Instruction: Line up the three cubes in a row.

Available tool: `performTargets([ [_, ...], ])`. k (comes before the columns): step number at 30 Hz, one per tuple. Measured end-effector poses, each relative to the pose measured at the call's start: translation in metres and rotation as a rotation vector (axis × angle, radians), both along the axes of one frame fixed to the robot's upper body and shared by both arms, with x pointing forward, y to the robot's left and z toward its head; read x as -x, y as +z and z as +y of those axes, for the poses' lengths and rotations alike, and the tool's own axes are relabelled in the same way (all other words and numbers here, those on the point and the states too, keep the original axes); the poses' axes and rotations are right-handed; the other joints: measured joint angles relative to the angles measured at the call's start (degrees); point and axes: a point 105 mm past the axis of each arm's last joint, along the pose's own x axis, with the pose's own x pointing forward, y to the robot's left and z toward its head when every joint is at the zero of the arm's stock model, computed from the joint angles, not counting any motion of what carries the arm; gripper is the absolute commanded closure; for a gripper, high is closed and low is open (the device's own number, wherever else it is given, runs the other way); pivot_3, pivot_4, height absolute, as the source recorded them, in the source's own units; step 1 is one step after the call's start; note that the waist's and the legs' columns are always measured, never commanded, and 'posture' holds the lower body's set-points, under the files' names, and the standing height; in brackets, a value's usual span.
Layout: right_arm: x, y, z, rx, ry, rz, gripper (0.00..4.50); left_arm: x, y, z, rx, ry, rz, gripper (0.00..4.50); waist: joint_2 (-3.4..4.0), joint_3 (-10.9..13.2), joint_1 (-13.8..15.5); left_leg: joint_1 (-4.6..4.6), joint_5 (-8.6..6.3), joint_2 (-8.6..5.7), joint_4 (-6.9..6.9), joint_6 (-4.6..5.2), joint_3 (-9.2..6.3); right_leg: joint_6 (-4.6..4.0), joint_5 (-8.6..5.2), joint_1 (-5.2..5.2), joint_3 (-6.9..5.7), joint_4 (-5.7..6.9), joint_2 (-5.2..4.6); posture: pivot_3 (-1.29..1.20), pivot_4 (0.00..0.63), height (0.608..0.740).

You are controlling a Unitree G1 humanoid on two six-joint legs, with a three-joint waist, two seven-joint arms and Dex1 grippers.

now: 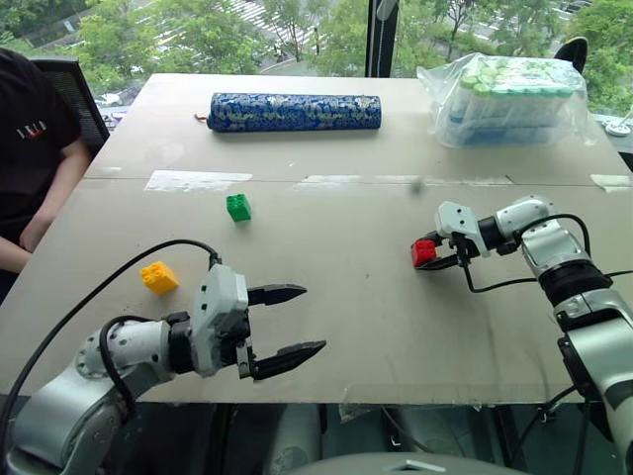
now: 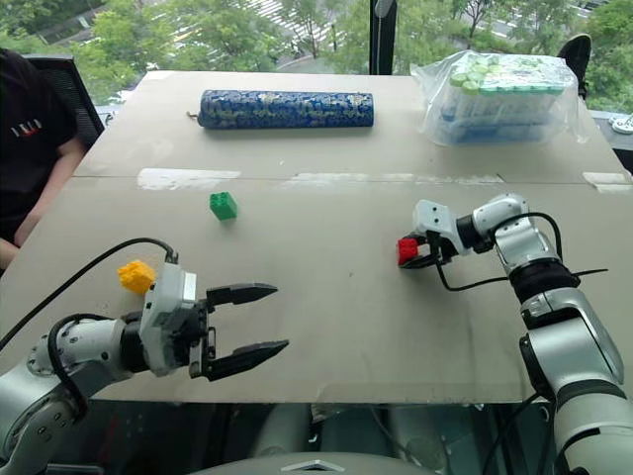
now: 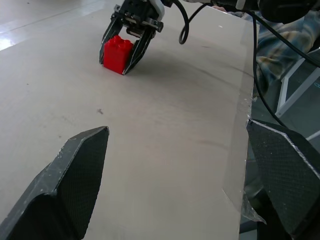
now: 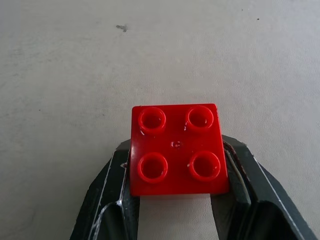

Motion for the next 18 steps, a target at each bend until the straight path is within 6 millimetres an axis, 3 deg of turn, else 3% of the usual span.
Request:
performTargets([
  [18, -0.0035, -0.0001, 0.0068, 0.019, 0.051, -0.01, 3.14, -0.0018, -0.001, 0.0074, -0.003, -0.018, -0.033, 0.0, 0.01, 0.0, 0.0, 0.01, 0.0, -0.01, 0.04, 0.0, 0.02, -0.02, 0.01, 0.01, -0.01, 0.02, 0.01, 0.0, 0.15, 0.74],
])
